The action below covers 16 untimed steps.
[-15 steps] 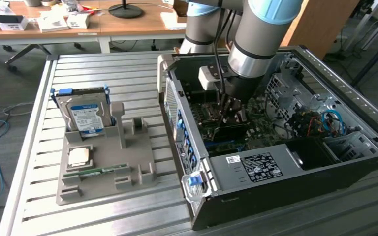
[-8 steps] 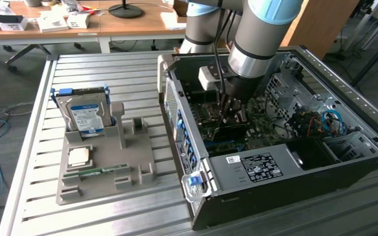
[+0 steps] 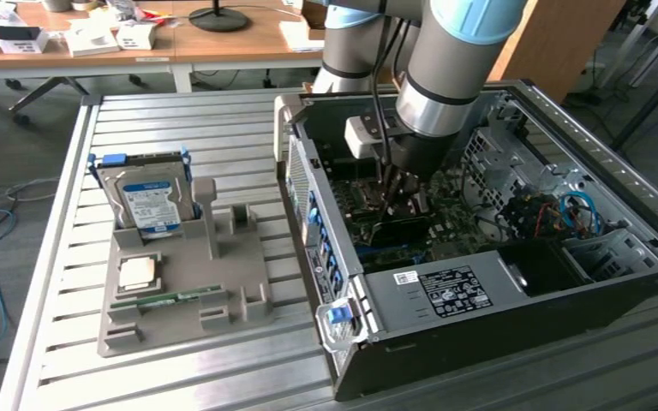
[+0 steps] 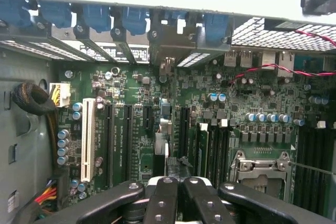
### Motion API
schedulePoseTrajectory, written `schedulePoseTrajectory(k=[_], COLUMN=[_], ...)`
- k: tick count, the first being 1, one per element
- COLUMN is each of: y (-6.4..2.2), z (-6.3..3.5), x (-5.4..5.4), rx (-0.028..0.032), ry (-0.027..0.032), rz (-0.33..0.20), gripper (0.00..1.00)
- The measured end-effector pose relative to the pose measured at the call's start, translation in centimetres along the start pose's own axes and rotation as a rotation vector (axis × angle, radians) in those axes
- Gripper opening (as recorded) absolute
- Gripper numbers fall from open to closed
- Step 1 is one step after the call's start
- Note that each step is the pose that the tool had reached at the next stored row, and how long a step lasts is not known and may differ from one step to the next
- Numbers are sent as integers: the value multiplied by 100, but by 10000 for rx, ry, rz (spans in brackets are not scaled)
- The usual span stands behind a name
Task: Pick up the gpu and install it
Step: 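Press down on the gpu until it lock into place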
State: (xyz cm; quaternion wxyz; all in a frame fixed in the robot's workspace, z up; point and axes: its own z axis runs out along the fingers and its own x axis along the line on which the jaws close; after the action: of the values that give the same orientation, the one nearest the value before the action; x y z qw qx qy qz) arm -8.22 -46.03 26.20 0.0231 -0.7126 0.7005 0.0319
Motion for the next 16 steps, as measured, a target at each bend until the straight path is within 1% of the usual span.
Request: schedulePoseTrajectory(k=[7,16], y=[6,7], z=[5,8], x=[2,1], rx=[4,8], ry=[13,7], rz=[-2,-1], gripper=[11,11])
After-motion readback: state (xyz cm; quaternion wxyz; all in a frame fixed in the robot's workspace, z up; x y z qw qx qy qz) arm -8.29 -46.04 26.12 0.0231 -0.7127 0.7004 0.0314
